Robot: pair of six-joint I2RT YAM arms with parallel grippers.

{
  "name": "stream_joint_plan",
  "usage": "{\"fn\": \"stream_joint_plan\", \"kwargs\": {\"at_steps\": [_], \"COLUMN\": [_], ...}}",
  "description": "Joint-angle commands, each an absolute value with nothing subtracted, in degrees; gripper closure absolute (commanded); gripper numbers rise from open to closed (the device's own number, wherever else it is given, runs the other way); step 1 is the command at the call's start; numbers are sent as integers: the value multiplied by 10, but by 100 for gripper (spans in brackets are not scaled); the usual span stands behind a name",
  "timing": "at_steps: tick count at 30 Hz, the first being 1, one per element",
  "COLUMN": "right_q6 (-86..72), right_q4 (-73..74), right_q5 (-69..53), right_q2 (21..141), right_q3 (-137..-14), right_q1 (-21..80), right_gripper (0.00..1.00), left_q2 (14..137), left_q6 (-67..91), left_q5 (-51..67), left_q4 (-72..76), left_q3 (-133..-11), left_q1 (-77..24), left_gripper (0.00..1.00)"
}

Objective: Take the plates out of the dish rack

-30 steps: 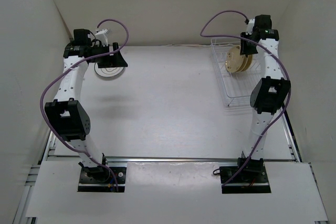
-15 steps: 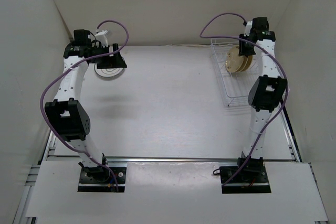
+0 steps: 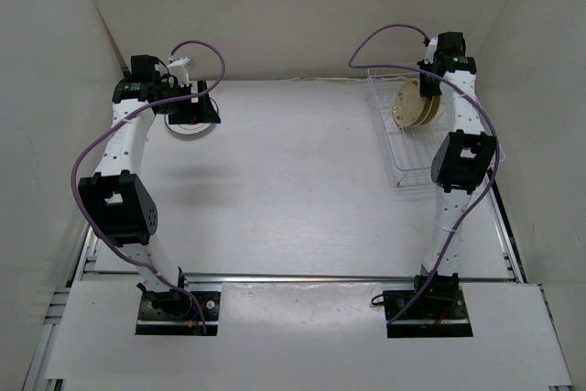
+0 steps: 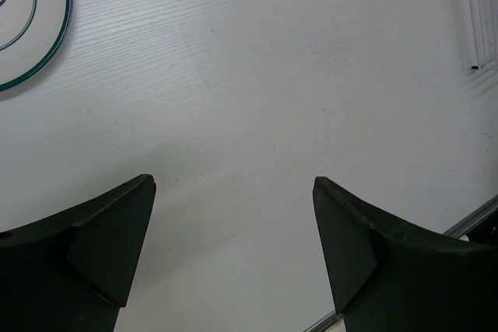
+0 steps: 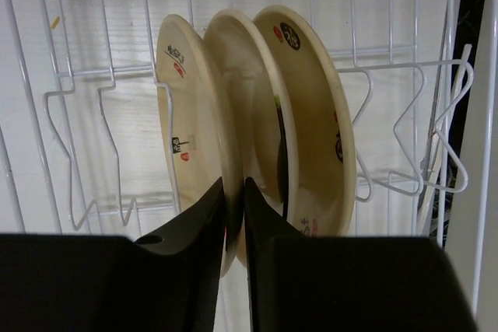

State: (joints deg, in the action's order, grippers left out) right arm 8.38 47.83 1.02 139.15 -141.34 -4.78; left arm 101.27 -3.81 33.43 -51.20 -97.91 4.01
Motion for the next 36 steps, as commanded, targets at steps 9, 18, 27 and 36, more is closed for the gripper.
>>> {"fn": "stream_joint_plan", "kwargs": {"at_steps": [9, 18, 27, 36], "right_q6": [85, 110, 143, 87], "right_q4": [454, 391, 334, 467], "right_q5": [63, 310, 424, 68], "right_q2": [1365, 1289, 1232, 1160], "right_q3": [-1441, -1417, -1371, -1346], "right_q1": [-16, 38, 54, 60], "right_gripper": [100, 100, 100, 100], "left_q2": [976, 982, 982, 982], "left_q6": [-45, -40, -29, -5], "left_q5": [340, 363, 374, 411], "left_q4": [-514, -509, -504, -493], "left_q3": [-977, -989, -994, -1005], "left_q1": [40, 40, 40, 40], "left_gripper": [7, 7, 7, 6]}}
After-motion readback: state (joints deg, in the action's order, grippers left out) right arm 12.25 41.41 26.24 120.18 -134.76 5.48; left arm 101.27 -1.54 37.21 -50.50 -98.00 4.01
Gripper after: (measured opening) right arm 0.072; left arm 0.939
